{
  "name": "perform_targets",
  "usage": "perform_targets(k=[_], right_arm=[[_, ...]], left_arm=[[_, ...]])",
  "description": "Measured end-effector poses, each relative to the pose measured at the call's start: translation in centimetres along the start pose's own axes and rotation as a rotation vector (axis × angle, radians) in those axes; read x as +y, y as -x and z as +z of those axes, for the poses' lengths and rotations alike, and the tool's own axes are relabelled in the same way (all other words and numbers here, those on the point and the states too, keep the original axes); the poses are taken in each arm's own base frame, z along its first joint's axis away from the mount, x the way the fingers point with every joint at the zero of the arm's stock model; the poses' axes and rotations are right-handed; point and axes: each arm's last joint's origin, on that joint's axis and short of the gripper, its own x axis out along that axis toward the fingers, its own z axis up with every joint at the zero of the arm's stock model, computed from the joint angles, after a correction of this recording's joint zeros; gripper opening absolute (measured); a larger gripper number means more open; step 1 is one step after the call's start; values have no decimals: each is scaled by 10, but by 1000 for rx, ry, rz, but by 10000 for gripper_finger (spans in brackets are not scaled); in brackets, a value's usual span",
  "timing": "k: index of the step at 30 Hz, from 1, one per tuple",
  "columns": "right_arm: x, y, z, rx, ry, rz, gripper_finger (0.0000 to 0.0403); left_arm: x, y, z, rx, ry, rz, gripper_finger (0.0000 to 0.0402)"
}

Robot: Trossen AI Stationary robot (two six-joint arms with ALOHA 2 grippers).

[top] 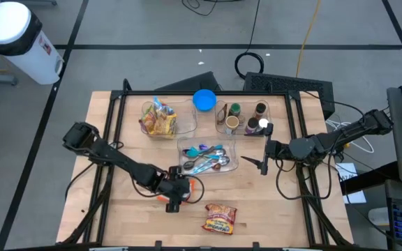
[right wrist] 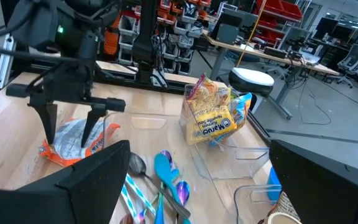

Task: Pick & Place Food Item
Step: Put the orange noodle bag into the top left transparent bin

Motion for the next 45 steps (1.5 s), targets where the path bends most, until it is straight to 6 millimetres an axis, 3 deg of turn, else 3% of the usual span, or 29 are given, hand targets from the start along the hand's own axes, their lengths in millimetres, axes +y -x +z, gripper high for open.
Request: perform_targets(k=[7,15,19,22,26,31,35,39,45], right_arm=[[0,0,0,-3,-2,0,380],[0,0,0,-3,-2,0,380],[0,0,0,-3,-2,0,380],[0,0,0,-3,-2,0,380],[0,0,0,-3,-2,0,380],[0,0,0,-3,-2,0,380],[0,0,0,-3,-2,0,380],[0,0,0,-3,-2,0,380],[0,0,0,-3,-2,0,380]], left_arm=[[0,-4,-2,21,25,5,230],[0,-3,-2,27,74,-16,104],[3,7,3,27,85,-100,40],[7,25,11,-10,112,-183,8],[11,58,23,-127,137,-203,15],[22,112,32,-352,25,-125,9],[38,152,35,-539,-44,89,8],[58,183,40,-696,-12,414,21],[98,197,50,-782,168,696,5]])
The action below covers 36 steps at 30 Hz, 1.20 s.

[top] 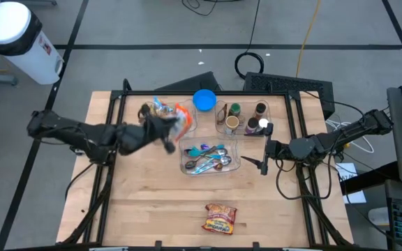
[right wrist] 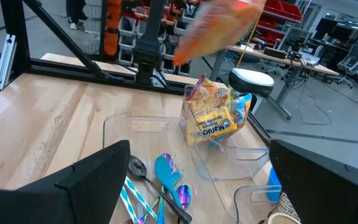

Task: Pick & Place Food Item
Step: Put the orange noodle bag into the top left transparent bin

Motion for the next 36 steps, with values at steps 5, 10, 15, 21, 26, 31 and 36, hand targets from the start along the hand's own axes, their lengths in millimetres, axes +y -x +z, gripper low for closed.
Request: perform_targets(k=[5,10,15,21,26,31,36], right_arm=[[0,0,0,0,0,0,380],[0,0,0,1,1,0,380],[0,0,-1,5,4,0,380],[0,0,-1,7,5,0,380],[0,0,-1,7,6,1,380],[0,0,-1,7,8,0,380],[0,0,-1,7,9,0,380]], left_arm=[[22,-37,-12,57,116,166,19],[37,-81,-45,84,149,342,15],[49,-118,-87,15,182,419,11],[61,-146,-134,-46,233,435,5],[60,-165,-163,-14,257,432,14],[59,-172,-179,13,274,444,4],[59,-174,-182,17,287,450,35]])
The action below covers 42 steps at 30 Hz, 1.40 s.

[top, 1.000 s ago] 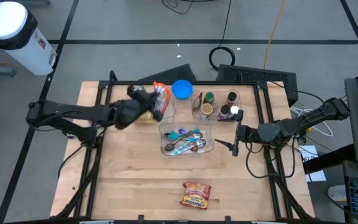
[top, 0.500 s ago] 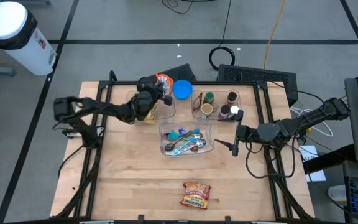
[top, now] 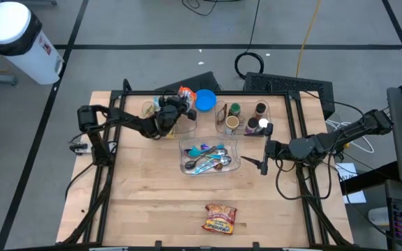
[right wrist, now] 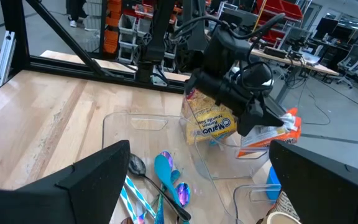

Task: Pick & Place Food Item
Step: Put the orange noodle bag into the top left transparent bin, then put the red noodle bag into the top left transparent bin

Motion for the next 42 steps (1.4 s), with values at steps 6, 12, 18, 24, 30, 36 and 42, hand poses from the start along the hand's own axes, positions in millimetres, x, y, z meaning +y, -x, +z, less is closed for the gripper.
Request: perform_targets(k=[6,12,18,24,30,36,42], right_arm=[[0,0,0,0,0,1,380],[0,0,0,0,1,0,380],[0,0,0,0,1,0,380],[0,0,0,1,1,1,380],[0,0,0,0,1,1,380],[0,0,0,0,-2,0,380],[0,0,0,-1,-3,1,380]], left_arm=[[-4,4,0,-1,-10,-12,120],[-11,15,13,-39,-81,-47,202],[-16,40,48,-132,-141,-99,249],[-26,80,84,-229,-69,-251,264],[-48,128,101,-306,-28,-680,257],[-75,173,101,-268,-21,-979,253],[-104,209,71,-85,-110,-1139,255]])
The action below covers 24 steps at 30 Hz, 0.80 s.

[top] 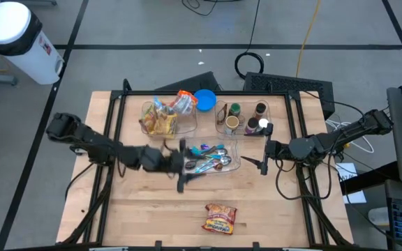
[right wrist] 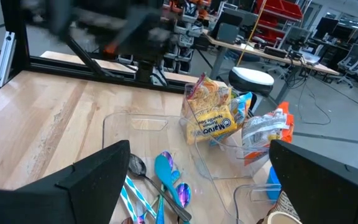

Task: Pick & Place Food Item
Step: Put the red noodle bag into the top left transparent bin

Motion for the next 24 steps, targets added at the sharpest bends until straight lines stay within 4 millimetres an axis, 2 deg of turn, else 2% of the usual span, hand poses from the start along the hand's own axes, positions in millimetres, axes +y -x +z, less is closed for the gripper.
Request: perform_targets(k=[4,11,13,16,24], right_arm=[[0,0,1,-4,-3,-1,380],[0,0,1,-12,-34,-2,380],[0,0,2,-14,-35,-2,380],[0,0,1,-13,-34,-2,380],[0,0,1,-8,-25,-1,380]], left_arm=[[-27,-18,-15,136,19,-58,255],[-56,-63,-31,568,-108,-120,255],[-60,-74,-42,657,-121,-165,255],[-62,-87,-51,691,-58,-267,255],[-61,-98,-83,777,11,-354,255]])
